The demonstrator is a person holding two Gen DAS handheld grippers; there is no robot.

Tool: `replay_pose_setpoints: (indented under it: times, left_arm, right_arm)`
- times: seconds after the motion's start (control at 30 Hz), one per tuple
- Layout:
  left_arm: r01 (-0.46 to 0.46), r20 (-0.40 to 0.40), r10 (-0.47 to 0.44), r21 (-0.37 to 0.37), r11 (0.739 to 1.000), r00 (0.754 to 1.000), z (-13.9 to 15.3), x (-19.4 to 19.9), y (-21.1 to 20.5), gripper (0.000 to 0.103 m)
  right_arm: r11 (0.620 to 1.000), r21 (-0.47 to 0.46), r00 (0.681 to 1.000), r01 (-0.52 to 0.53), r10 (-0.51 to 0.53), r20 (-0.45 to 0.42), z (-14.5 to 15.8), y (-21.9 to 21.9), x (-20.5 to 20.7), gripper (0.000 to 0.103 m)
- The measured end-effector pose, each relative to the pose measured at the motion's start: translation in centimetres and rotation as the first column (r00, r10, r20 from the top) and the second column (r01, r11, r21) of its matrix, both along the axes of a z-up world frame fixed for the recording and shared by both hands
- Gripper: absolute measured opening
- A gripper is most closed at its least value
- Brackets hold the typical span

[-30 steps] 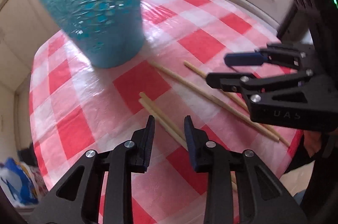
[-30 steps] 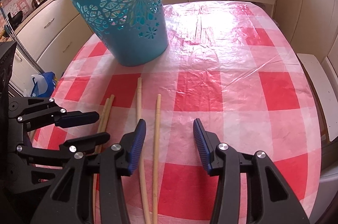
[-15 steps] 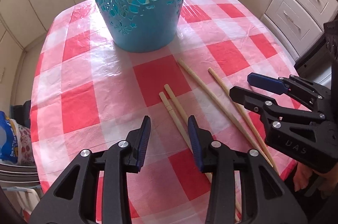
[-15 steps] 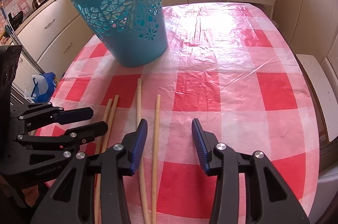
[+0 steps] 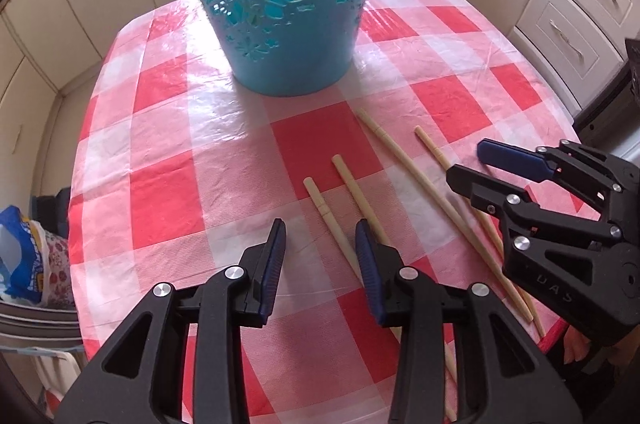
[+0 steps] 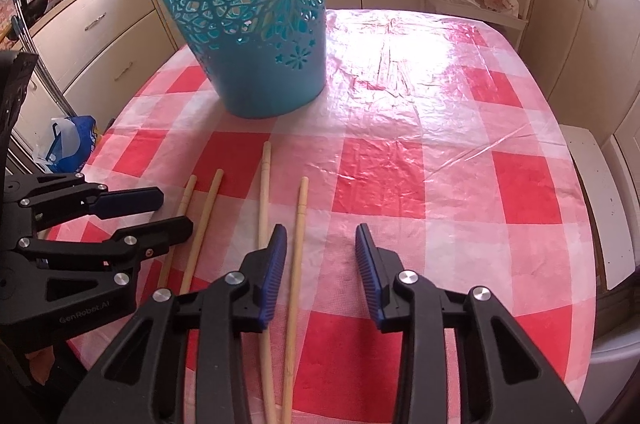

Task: Organize utensils
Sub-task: 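Close the left gripper on one stick while the right gripper grasps another stick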

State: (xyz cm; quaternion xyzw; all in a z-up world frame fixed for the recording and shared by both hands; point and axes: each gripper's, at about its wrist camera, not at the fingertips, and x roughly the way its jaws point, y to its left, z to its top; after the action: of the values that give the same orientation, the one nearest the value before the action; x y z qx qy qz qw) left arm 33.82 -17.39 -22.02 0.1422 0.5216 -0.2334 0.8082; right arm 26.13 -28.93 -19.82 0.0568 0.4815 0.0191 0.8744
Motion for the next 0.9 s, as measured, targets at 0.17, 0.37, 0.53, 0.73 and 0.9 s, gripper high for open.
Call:
replay_pose_setpoints:
  times: [0.17, 0.37, 0.53, 0.73, 0.9]
  left_arm:
    - [0.036, 0.01, -0.036, -0.008, 0.999, 0.999, 0.0, -0.5, -0.6, 0.017]
    - [0.006, -0.042, -0.009, -0.076, 0.997, 0.999, 0.1, 0.0, -0.1, 0.005]
    - [-0.001, -0.039, -0.001, -0.067, 0.998, 0.999, 0.0, -0.1, -0.3, 0.006]
    - [0.004, -0.025, -0.006, -0.051, 0.999, 1.0, -0.1, 0.0, -0.7, 0.006]
    - [0.003, -0.018, -0.003, -0.047, 0.999, 1.0, -0.1, 0.1, -0.9, 0.006]
  right_arm:
    - [0.998, -0.047, 0.999, -0.04, 0.041, 0.007, -0.1, 1.1, -0.1, 0.021]
    - [0.999, 0.005, 0.999, -0.05, 0.05, -0.013, -0.1, 0.7, 0.0, 0.006]
    - [0.998, 0.06, 0.999, -0.033, 0.035, -0.034, -0.1, -0.2, 0.4, 0.006]
    - [0.997, 0.063, 0.998, -0.044, 0.046, -0.032, -0.2, -0.2, 0.7, 0.006]
    - [0.996, -0.017, 0.996, -0.086, 0.086, -0.024, -0.2, 1.2, 0.7, 0.006]
